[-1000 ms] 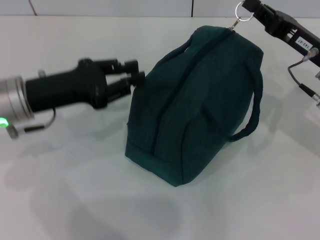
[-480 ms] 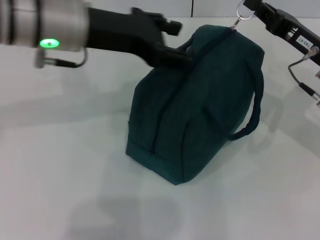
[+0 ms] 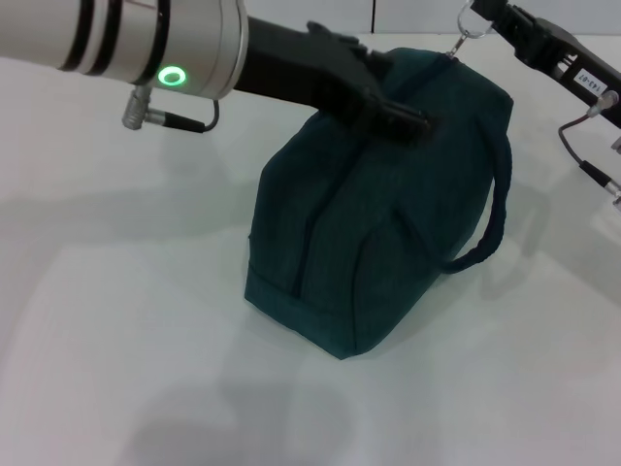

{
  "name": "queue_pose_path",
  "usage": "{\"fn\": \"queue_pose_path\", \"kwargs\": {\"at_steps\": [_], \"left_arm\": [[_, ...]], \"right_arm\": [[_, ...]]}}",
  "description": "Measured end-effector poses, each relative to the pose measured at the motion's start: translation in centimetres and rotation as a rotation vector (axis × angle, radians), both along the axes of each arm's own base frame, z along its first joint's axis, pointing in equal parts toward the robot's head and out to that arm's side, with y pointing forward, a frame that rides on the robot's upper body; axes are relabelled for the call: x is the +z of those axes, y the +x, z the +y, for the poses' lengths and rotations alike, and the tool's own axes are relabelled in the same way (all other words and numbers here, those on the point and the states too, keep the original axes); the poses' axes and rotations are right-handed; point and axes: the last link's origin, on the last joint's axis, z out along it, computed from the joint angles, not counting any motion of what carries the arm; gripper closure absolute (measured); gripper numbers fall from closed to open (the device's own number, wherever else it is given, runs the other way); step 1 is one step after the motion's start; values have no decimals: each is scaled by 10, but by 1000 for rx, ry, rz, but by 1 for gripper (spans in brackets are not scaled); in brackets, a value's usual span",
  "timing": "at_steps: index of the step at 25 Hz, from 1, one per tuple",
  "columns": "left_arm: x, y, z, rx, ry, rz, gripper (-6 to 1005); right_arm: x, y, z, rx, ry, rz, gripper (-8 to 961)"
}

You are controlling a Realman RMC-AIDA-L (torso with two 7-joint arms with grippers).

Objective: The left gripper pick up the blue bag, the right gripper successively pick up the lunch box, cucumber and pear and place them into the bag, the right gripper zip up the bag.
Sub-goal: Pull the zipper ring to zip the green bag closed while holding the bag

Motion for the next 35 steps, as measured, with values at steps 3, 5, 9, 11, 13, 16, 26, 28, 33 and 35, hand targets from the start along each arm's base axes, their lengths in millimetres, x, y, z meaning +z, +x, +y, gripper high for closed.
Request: {"fn": "queue_pose_path", "kwargs": {"at_steps": [3,5,9,11,13,16,26,28,33,35], "left_arm": [[-6,-4,3,44,-27,-4,129],[-8,-7,5,66,-37,-4,131],[-9,-10,6,85,-38,-6,134],[-8,-11,6,100,-38,-11,136],[-7,-12,6,111,-33,-14,137],[-6,-16,7,119,-25,-16,166],[-7,-18,8,122,-26,-10,540],[-7,-18,8,121,-26,-9,631],[-8,-17,8,111,-28,-4,799],[-8,-17,8,106,-29,-2,830]], "right_arm": [[0,0,0,1,-1,0,935],[-1,0,0,2,-2,0,935],[-2,1,-2,1,-5,0,935],[-2,1,-2,1,-6,1,935],[-2,1,-3,2,-6,1,935],[-2,1,-3,2,-8,2,935],[-3,1,-4,1,-11,4,935],[-2,1,-3,0,-11,4,935],[-2,1,-3,-1,-10,6,935],[-2,1,-3,-1,-10,6,935]]}}
